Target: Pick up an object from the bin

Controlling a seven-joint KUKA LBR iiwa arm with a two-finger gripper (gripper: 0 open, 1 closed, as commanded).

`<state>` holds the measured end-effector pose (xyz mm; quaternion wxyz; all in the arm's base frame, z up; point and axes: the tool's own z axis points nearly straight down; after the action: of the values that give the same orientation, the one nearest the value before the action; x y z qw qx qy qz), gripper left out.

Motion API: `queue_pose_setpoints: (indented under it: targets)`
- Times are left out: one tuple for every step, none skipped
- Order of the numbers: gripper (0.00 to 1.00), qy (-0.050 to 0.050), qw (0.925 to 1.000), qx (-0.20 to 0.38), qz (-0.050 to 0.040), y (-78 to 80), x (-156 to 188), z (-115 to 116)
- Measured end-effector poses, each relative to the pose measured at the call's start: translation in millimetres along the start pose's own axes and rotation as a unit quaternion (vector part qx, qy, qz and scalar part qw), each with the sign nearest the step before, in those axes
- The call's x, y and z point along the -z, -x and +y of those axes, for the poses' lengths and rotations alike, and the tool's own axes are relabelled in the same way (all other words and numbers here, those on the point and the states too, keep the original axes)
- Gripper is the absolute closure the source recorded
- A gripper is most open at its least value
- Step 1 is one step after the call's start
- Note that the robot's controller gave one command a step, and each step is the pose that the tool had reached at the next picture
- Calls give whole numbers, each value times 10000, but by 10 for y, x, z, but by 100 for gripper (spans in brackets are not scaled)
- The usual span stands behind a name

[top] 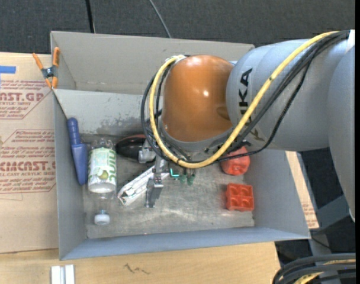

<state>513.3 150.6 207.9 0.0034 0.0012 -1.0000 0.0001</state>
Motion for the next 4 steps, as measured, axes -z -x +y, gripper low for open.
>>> queue_pose_setpoints:
  targets:
    - [0,7,10000,-8,-40,19,43,-9]
    - [0,6,9992,389,-64,126,-476,-167]
    - [0,34,9986,512,-142,317,-1259,-435]
    - [0,31,9979,633,-131,404,-1467,-478]
